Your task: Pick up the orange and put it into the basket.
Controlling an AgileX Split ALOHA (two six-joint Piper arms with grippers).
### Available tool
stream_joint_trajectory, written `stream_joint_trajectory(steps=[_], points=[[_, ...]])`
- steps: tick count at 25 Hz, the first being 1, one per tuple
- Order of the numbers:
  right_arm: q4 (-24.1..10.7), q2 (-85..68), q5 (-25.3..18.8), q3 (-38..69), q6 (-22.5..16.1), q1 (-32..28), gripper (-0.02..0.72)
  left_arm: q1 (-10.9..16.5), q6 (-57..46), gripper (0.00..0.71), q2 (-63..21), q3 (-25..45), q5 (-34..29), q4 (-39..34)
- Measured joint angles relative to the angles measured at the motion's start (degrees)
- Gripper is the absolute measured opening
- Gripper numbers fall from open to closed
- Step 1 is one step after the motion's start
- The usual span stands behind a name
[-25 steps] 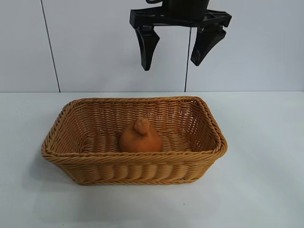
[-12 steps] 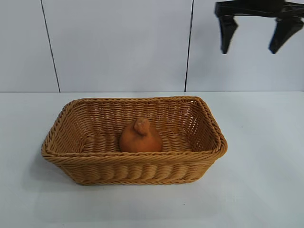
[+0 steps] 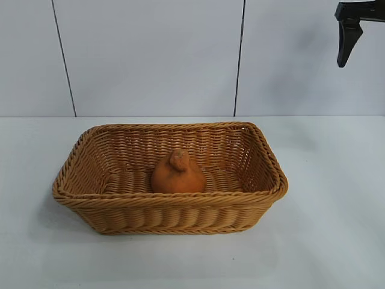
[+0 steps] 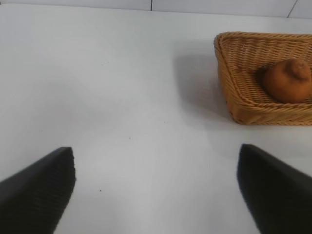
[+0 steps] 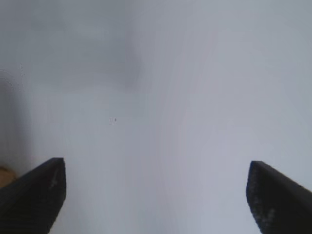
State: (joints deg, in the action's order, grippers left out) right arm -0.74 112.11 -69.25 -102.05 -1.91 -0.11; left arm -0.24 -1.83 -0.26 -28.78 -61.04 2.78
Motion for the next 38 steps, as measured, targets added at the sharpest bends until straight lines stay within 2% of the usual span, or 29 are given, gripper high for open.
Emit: stream_joint_trajectory(steps=[6,14,19,24,31,38], points=[[0.0,-11.8,0.0,20.1,1.9,0.0,0.694,0.0,0.0,0.643,0.0,0.0,0.0,0.0],[0.2,-34.9,-0.6,49.2,1.9,0.0,0.694,0.0,0.0,0.643,0.0,0.0,0.0,0.0],[0.7,-50.4,4.8,62.6,2.6,0.0,0.694,0.0,0.0,0.643,0.0,0.0,0.0,0.0],[0.7,-66.8,11.3,71.3,2.7,0.0,0.694,0.0,0.0,0.643,0.0,0.0,0.0,0.0],[1.1,-89.8,10.9,73.6,4.2,0.0,0.694,0.0,0.0,0.643,0.0,0.0,0.0,0.0],[1.6,-107.4,10.7,73.9,4.0,0.0,0.694,0.0,0.0,0.643,0.0,0.0,0.0,0.0]])
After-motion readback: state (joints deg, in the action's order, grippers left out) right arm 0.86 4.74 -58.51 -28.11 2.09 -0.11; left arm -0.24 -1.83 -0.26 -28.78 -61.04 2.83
